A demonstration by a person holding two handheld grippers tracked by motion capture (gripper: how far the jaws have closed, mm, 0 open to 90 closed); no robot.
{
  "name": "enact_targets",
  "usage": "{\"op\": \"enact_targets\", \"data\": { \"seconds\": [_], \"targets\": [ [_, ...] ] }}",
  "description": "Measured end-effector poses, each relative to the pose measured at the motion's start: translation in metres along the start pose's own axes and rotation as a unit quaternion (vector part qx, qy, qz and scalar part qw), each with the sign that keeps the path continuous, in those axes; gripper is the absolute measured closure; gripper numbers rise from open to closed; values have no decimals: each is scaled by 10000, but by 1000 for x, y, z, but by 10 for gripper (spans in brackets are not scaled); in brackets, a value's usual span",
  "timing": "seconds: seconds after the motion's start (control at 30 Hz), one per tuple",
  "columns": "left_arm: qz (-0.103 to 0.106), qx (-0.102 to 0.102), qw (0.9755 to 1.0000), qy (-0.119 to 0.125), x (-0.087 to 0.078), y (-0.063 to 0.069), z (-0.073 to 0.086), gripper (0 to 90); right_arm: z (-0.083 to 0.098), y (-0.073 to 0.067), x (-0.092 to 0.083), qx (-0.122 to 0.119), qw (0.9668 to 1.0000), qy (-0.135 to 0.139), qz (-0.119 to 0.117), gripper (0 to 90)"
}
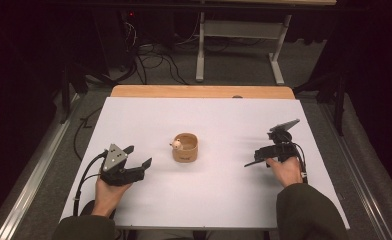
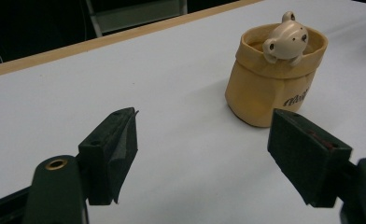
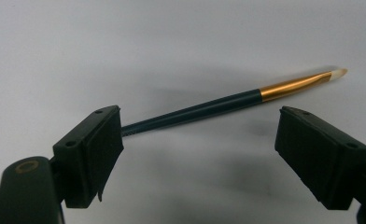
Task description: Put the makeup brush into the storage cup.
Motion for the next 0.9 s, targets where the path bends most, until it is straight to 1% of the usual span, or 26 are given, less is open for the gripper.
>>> {"op": "enact_targets", "data": {
  "seconds": [0.03, 0.07, 0.1, 0.23, 0.3, 0.43, 0.5, 0.57, 0.63, 0.67, 0.7, 0.9],
  "targets": [
    [-3, -2, 10000, 6, 0, 0, 0, 247, -1, 0, 0, 27, 10000, -66, -14, 166],
    [-3, -2, 10000, 6, 0, 0, 0, 247, -1, 0, 0, 27, 10000, -66, -14, 166],
    [-7, -9, 10000, 16, 0, 0, 0, 247, -3, 0, 1, 97, 9999, -123, -13, 166],
    [-16, -2, 10000, 35, 0, 0, -1, 246, -6, 0, 2, 149, 9996, -252, 55, 166],
    [-15, 0, 10000, 36, 0, 0, -1, 246, -7, 1, 4, 152, 9992, -350, 149, 166],
    [-13, 11, 10000, 29, 0, 0, -1, 245, -8, 0, 7, 123, 9987, -442, 210, 166],
    [-13, 14, 10000, 32, -1, 0, -1, 245, -8, 0, 8, 100, 9983, -497, 297, 166],
    [-18, 4, 10000, 33, -1, 0, -1, 245, -8, 0, 11, 136, 9979, -551, 314, 166],
    [-24, 1, 10000, 35, -1, -1, -1, 246, -7, 0, 13, 111, 9974, -622, 333, 167],
    [-24, 1, 10000, 35, -1, -1, -1, 245, -7, 0, 13, 111, 9974, -622, 333, 167],
    [-31, 3, 10000, 30, -1, -1, -1, 245, -7, 1, 15, 86, 9969, -664, 406, 166],
    [-48, -16, 10000, 46, -1, -1, -1, 244, -9, 3, 16, 130, 9969, -664, 394, 181]
  ]
}}
Point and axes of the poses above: each handheld gripper's, and its own axes: x roughly forward along the jaws, z roughly out of its underside, y roughly to its right, the point moved 10 cm from there along x, roughly forward along the jaws, and after that the axes turned 4 degrees about x, right-handed, at the moved point
